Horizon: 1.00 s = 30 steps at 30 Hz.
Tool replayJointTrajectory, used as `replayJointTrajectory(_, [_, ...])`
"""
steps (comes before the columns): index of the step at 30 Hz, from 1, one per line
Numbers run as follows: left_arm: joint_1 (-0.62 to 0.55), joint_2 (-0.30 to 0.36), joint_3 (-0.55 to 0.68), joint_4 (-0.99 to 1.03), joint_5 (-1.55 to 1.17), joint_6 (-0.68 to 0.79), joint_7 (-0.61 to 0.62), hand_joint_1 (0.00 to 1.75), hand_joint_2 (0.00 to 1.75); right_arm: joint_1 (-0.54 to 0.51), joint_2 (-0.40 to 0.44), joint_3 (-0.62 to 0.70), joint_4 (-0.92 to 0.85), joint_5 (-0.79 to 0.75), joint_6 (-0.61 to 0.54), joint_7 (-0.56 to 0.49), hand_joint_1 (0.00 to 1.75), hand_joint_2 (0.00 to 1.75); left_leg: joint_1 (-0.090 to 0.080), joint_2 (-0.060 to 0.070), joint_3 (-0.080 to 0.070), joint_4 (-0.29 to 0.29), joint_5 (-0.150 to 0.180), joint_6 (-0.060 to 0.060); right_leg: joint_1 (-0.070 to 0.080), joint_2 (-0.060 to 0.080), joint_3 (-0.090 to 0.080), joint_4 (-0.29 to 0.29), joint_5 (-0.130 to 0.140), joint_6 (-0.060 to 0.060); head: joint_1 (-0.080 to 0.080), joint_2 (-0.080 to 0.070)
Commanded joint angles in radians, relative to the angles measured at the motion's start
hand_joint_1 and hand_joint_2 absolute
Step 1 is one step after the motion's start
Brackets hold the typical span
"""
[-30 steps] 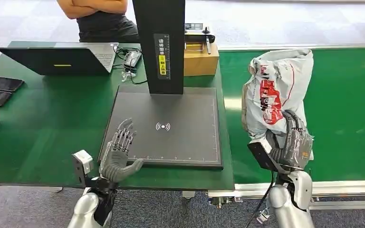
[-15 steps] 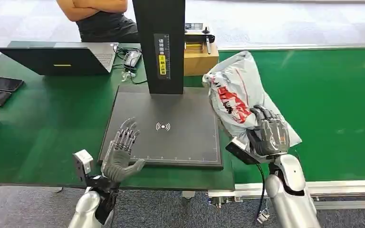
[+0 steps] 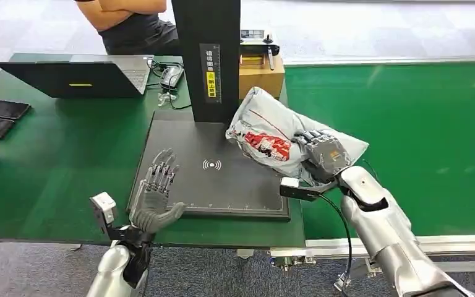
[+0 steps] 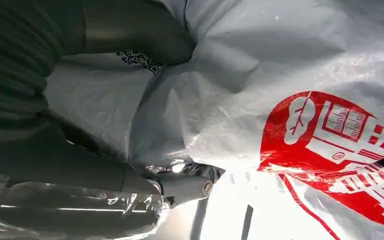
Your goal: Moved the parcel from conveyor to table for the left to box.
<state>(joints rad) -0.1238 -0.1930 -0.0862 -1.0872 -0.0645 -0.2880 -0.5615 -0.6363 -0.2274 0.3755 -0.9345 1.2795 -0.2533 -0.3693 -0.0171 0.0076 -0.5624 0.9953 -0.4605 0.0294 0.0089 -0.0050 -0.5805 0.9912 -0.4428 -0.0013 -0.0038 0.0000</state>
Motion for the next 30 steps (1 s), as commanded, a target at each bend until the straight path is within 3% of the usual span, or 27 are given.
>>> replayJointTrajectory(1, [-0.073, 0.027, -0.009, 0.091, 0.014, -0.029, 0.0, 0.0, 1.75, -0.34, 0.056, 0.348, 0.369, -0.015, -0.007, -0.084, 1.75, 1.75, -0.001, 0.006, 0.0, 0.0, 0.0, -0.003, -0.001, 0.007, -0.002, 0.002, 0.002, 0.001, 0.0, 0.0])
replayJointTrajectory(7, [-0.12, 0.031, -0.035, 0.15, 0.019, -0.029, -0.017, 0.0, 1.75, -0.393, 0.16, 0.463, 0.416, -0.077, -0.067, -0.163, 1.75, 1.75, 0.0, 0.005, 0.004, -0.003, 0.002, -0.007, -0.001, 0.007, 0.0, 0.0, 0.002, 0.001, 0.0, 0.0])
replayJointTrajectory(13, [-0.127, 0.032, -0.052, 0.176, 0.025, -0.023, -0.031, 0.0, 1.75, -0.365, 0.233, 0.569, 0.368, -0.133, -0.169, -0.212, 1.75, 1.75, 0.0, 0.003, 0.003, -0.002, 0.002, -0.005, 0.0, 0.004, 0.001, 0.0, 0.001, 0.0, 0.0, 0.0])
replayJointTrajectory(16, [-0.133, 0.024, -0.058, 0.184, 0.025, -0.02, -0.031, 0.0, 1.75, -0.356, 0.274, 0.594, 0.347, -0.156, -0.164, -0.205, 1.75, 1.75, 0.0, 0.003, 0.002, -0.001, 0.002, -0.004, 0.0, 0.004, -0.001, 0.002, 0.001, 0.0, 0.0, 0.0])
replayJointTrajectory(30, [-0.148, 0.027, -0.069, 0.208, 0.028, -0.015, -0.035, 0.0, 1.75, -0.352, 0.282, 0.651, 0.34, -0.222, -0.148, -0.184, 1.75, 1.75, 0.0, -0.001, 0.001, -0.001, 0.002, -0.005, 0.0, 0.0, 0.0, 0.001, 0.0, 0.0, 0.0, 0.0])
